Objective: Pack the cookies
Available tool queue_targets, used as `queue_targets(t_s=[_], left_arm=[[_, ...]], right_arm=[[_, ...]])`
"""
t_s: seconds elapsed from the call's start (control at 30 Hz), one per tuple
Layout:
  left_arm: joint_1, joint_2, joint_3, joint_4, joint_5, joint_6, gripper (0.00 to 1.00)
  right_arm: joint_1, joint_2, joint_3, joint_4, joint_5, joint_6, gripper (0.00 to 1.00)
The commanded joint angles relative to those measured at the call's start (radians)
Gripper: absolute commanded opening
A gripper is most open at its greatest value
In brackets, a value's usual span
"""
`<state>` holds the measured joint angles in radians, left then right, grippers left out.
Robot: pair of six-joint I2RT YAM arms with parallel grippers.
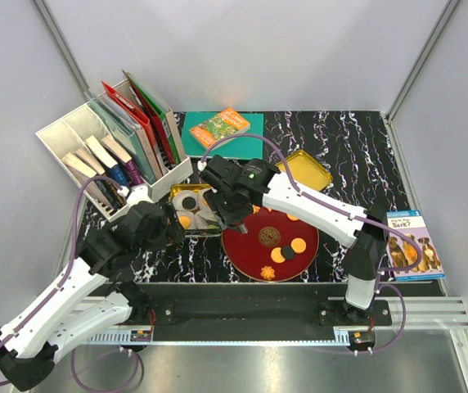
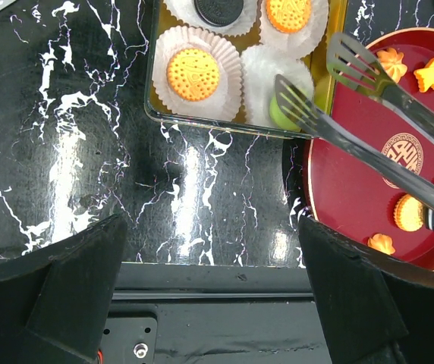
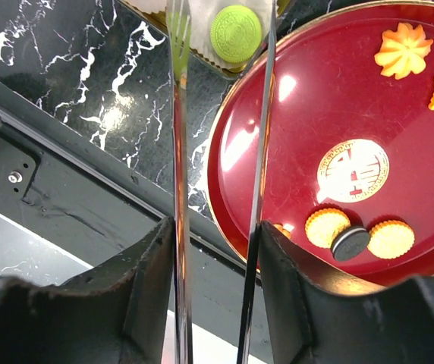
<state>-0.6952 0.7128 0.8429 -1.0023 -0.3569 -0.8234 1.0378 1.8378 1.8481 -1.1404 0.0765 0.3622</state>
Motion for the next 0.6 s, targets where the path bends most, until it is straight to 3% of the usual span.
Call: queue_targets(t_s=[0.0, 0.23, 0.4, 0.47, 0.57], left_arm=[[-0.001, -0.013, 0.016, 0.005, -0.019, -0.014, 0.99], [-0.001, -0.015, 0.019, 0.004, -0.019, -0.016, 0.99], [0.000, 0.004, 0.025, 0.011, -0.021, -0.008, 0.99], [-0.001, 0.019, 0.028, 0.028, -0.016, 0.000, 0.99], [0.000, 0.042, 0.033, 0.054, -0.001, 0.009, 0.99]], right_arm=[[-0.007, -0.008, 0.006, 0.047, -0.015, -0.002, 0.52], [-0.018, -0.046, 0.016, 0.042, 0.020, 0.014, 0.52], [-0.080, -0.158, -0.035, 0.027, 0.055, 0.049, 0.50], [-0.154, -0.224, -0.093, 0.027, 0.055, 0.064, 0.43], [-0.263, -0.300, -0.154, 0.025, 0.054, 0.078, 0.24]])
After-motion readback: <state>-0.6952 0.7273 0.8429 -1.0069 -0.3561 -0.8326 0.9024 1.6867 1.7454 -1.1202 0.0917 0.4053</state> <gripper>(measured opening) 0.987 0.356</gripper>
